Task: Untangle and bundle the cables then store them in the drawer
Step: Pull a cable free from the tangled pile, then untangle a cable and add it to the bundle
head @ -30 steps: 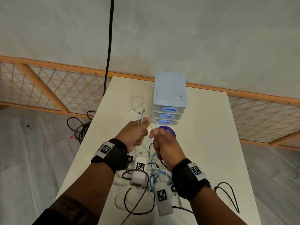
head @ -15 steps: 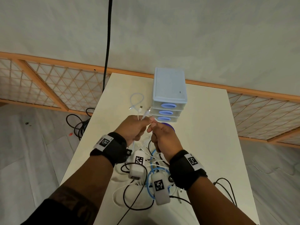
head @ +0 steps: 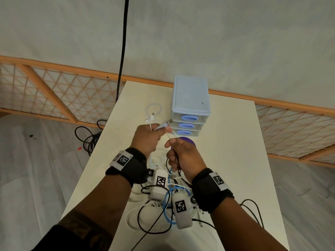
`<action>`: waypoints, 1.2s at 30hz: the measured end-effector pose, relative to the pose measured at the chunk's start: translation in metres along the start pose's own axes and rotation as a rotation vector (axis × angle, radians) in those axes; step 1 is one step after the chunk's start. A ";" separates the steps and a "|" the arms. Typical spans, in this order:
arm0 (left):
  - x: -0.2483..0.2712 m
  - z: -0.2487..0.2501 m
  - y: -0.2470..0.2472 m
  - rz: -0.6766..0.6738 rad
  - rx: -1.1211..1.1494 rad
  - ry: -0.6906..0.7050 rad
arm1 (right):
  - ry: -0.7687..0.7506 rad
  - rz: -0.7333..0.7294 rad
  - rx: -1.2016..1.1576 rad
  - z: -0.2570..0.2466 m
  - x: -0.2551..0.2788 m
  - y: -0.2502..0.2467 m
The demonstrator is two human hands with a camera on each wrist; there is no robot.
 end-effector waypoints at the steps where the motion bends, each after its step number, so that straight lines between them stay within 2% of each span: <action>1: -0.005 0.002 -0.007 0.066 0.019 0.007 | -0.010 -0.001 -0.001 0.003 0.000 0.001; 3: -0.013 0.005 -0.023 0.128 0.039 0.009 | -0.092 0.041 0.114 0.009 -0.003 -0.002; 6: -0.017 0.005 -0.034 0.093 -0.061 0.000 | -0.230 0.186 0.481 0.011 -0.012 -0.011; 9: -0.019 0.000 -0.043 0.180 -0.134 -0.007 | -0.179 0.241 0.431 0.013 -0.028 -0.013; 12: -0.018 -0.004 -0.050 0.244 -0.069 -0.008 | -0.061 0.248 0.423 0.015 -0.049 -0.008; 16: -0.013 -0.005 -0.051 0.173 0.082 -0.057 | 0.042 0.177 0.500 0.013 -0.101 0.000; 19: -0.013 -0.007 -0.050 0.090 0.182 -0.117 | 0.033 0.117 0.545 -0.006 -0.138 0.009; 22: -0.016 -0.010 -0.052 0.032 0.255 -0.158 | -0.005 0.059 0.594 -0.034 -0.146 0.015; 25: -0.022 -0.010 -0.054 -0.004 0.382 -0.181 | -0.077 0.118 0.570 -0.038 -0.137 0.005; 30: -0.040 0.004 -0.052 -0.034 0.469 -0.064 | -0.003 0.226 0.300 0.032 -0.104 -0.029; 32: -0.049 0.018 -0.049 -0.031 0.453 -0.002 | 0.061 0.269 0.350 0.060 -0.088 -0.041; 36: -0.069 0.064 -0.044 -0.034 0.424 0.143 | 0.169 0.271 0.611 0.101 -0.064 -0.048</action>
Point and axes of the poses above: each hand's wrist, its own x-axis away from the middle knuckle, its own y-axis out of the palm, z = x × y, the point moved 5 cm from there along -x, towards the middle knuckle, and after that the axes turned 3 degrees about y, right-handed, at the moved point
